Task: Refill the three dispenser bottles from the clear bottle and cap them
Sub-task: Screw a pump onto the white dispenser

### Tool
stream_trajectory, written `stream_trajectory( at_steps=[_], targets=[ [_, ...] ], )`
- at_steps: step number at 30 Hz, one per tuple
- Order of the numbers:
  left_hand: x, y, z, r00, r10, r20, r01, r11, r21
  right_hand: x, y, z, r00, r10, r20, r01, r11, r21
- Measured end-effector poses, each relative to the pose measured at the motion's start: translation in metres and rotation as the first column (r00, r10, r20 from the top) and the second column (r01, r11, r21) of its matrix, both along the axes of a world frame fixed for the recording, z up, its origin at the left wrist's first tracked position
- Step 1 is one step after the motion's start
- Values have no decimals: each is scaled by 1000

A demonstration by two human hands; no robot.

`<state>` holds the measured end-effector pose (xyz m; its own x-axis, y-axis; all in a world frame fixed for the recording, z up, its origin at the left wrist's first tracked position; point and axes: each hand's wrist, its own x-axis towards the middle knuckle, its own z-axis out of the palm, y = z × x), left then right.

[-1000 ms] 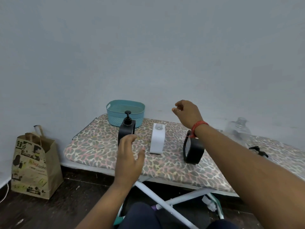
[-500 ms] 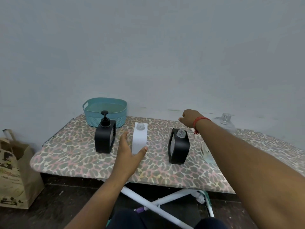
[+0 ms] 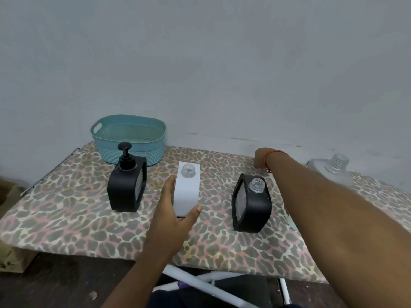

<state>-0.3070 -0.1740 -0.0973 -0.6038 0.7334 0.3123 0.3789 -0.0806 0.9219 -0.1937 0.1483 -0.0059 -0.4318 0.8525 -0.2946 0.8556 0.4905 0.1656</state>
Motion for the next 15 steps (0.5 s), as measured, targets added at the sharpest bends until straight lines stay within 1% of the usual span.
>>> stream_trajectory(
  at_steps=[3,5,8,10,12,13,15],
  targets=[
    [-1,1,-2,1000,-16,-23,16,1000,-12,-1,-1,-4,999,34,31,-35,998,42],
    [-1,1,-2,999,-18,-36,17,999,-27,1,0,-8,999,42,-2,-42,996,80],
    [-1,1,-3,999,-23,-35,21,999,-40,1,1,-9,991,67,-118,-50,988,148],
    [-1,1,-3,999,-23,-33,21,998,-57,-4,-4,-1,961,80,-266,-36,985,167],
    [-1,0,-1,999,-11,-36,9,997,-75,-11,-12,15,878,75,-474,0,988,156],
    [0,-1,0,999,-9,-35,6,997,-80,-15,-18,27,813,78,-577,14,988,154],
    [0,-2,1,999,-14,-37,11,996,-87,-21,-34,50,643,79,-762,32,991,131]
  ],
)
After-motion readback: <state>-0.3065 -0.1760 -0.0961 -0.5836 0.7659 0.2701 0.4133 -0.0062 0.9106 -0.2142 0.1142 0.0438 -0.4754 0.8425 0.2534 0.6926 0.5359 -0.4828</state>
